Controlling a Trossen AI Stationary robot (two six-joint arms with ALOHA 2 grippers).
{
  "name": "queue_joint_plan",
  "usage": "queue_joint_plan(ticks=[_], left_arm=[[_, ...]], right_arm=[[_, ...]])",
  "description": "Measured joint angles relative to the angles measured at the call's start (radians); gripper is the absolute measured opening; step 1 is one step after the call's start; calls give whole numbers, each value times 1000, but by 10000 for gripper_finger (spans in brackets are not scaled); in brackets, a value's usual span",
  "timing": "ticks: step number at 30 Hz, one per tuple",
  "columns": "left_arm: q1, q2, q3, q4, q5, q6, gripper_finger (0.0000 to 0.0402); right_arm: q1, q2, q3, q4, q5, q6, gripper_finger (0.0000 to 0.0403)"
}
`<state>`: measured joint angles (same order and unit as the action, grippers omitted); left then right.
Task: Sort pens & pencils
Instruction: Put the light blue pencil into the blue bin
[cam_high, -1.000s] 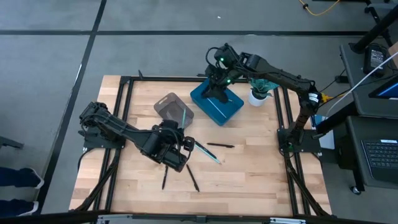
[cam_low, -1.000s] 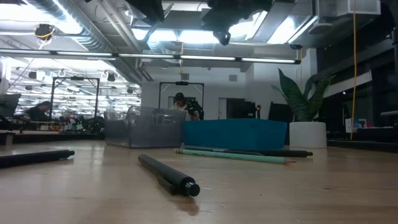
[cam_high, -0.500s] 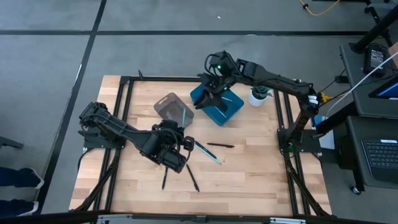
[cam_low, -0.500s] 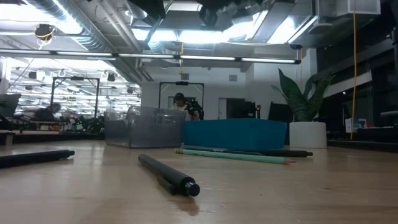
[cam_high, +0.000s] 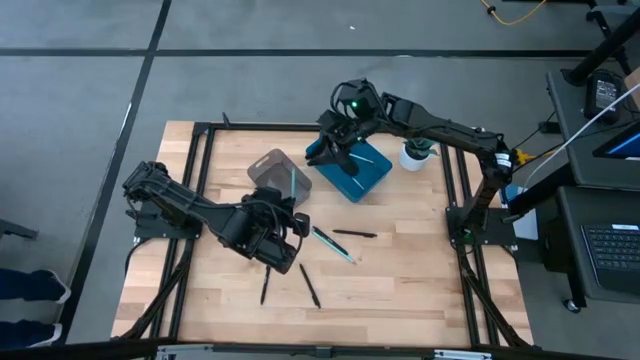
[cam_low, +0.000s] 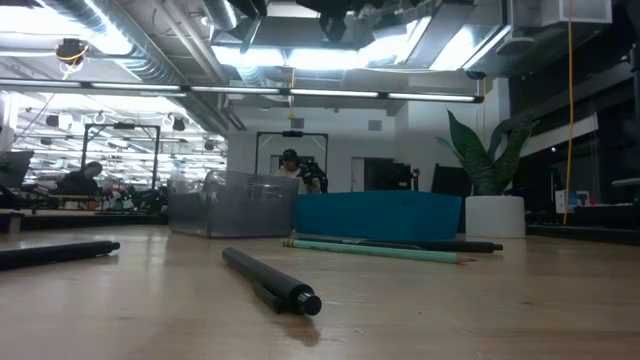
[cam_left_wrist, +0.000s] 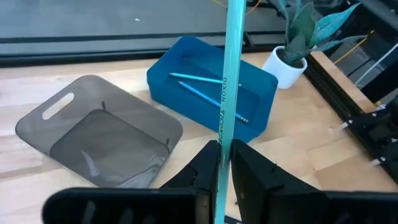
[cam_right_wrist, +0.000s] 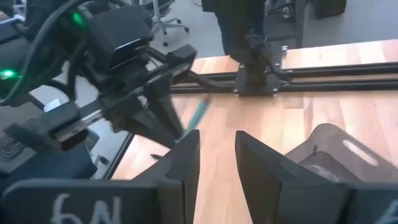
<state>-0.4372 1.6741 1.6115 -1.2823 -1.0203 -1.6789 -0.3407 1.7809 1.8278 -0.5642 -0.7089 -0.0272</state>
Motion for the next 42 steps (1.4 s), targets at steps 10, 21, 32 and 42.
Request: queue_joint_plan(ticks=[10,21,32,42], left_arm=[[20,-1,0,76,-25,95,39],[25,-1,0,91,-41,119,39],[26,-1,0,98,-42,119,39],[25,-1,0,97,-44,119,39]], right_arm=[[-20,11,0,29,-54,-5,104],[-24,11,0,39,-72,-5,104],[-31,37,0,25,-76,-1,104],[-57,86,0,56,-150,24,104]])
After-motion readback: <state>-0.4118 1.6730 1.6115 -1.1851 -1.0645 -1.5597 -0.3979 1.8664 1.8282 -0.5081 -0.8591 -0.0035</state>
